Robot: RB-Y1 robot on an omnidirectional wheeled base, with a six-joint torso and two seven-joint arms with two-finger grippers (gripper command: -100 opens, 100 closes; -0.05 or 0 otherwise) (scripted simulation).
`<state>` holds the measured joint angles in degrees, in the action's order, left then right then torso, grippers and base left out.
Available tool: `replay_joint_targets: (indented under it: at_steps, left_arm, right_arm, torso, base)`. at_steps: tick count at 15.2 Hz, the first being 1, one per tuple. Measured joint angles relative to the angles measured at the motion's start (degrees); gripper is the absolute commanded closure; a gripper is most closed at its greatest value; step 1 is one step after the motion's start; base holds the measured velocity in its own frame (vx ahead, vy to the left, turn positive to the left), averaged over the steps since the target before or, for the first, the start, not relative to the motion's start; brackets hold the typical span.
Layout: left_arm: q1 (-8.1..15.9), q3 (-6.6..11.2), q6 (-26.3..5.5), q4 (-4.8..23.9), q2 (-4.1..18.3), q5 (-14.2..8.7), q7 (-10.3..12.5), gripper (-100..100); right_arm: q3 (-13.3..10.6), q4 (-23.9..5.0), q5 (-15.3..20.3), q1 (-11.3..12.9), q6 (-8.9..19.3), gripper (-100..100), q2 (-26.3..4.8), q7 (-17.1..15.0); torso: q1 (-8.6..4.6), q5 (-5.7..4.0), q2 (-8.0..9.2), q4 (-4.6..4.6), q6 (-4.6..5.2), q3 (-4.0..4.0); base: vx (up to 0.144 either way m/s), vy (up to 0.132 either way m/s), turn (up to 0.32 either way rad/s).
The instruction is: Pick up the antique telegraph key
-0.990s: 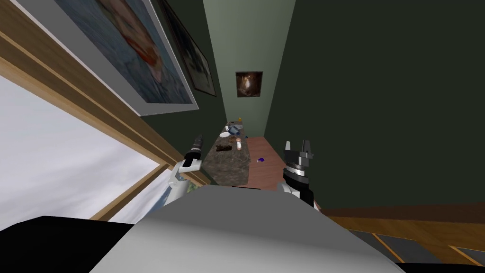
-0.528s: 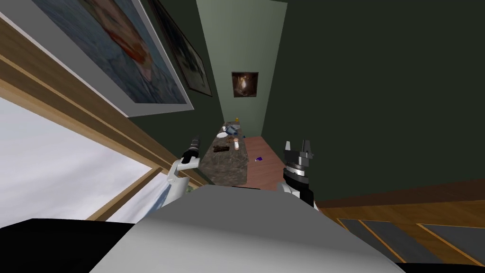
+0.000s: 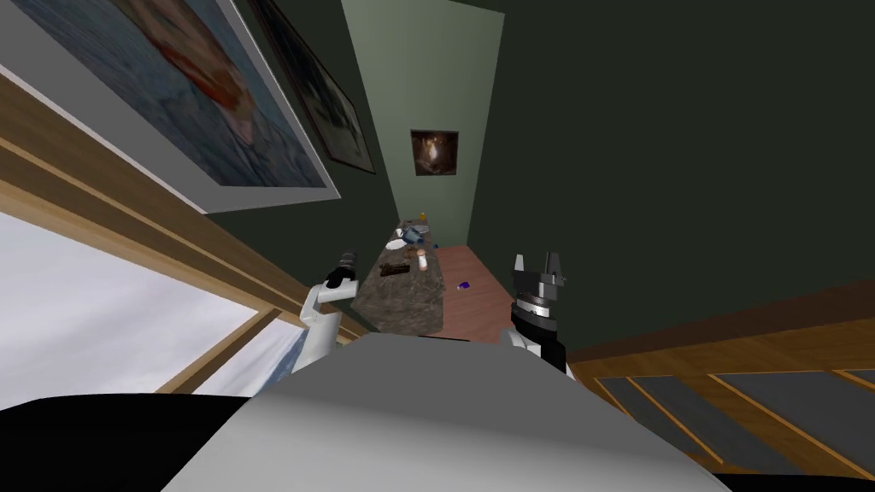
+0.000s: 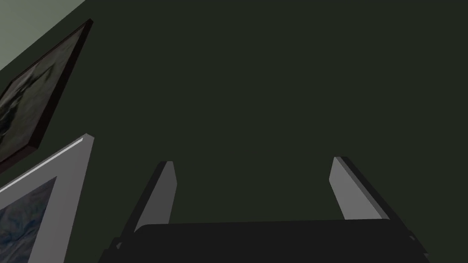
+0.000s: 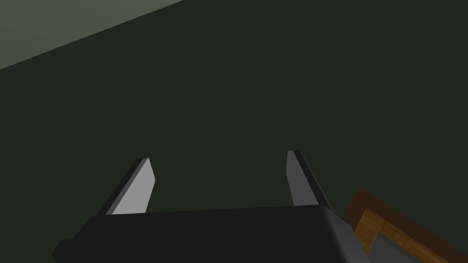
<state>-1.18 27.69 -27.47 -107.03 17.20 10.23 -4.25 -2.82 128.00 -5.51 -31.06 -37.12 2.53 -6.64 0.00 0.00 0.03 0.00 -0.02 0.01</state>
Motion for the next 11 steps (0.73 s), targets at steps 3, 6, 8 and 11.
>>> replay_joint_targets:
  at_steps: [3, 6, 8, 11]
  left_arm:
    - [1.75, 1.32, -3.29, 1.72, 0.20, 0.19, -0.35, -100]
    - [3.17, 2.46, -6.18, 3.24, 0.50, 0.19, -0.63, -100]
    - [3.53, 2.80, -8.35, 3.37, 0.64, 0.06, -0.79, -100]
    - [5.12, 3.91, -11.72, 4.78, 0.79, 0.15, -1.12, -100]
  right_arm:
    - [0.00, 0.00, 0.00, 0.00, 0.00, 0, 0.00, 0.00]
    - [0.00, 0.00, 0.00, 0.01, 0.00, 0, 0.00, 0.00]
    - [0.00, 0.00, 0.00, 0.00, 0.00, 0, 0.00, 0.00]
    - [0.00, 0.00, 0.00, 0.00, 0.00, 0, 0.00, 0.00]
  torso:
    - [0.00, 0.00, -0.01, 0.00, 0.01, 0.00]
    - [-0.01, -0.01, -0.01, 0.00, 0.04, -0.01]
    - [0.01, 0.00, -0.01, 0.00, 0.00, 0.00]
    - [0.00, 0.00, -0.01, 0.00, 0.02, -0.01]
  base:
    - [-0.005, -0.004, -0.073]
    - [-0.005, -0.007, -0.118]
    - [-0.002, -0.003, -0.052]
    - [-0.005, -0.005, -0.135]
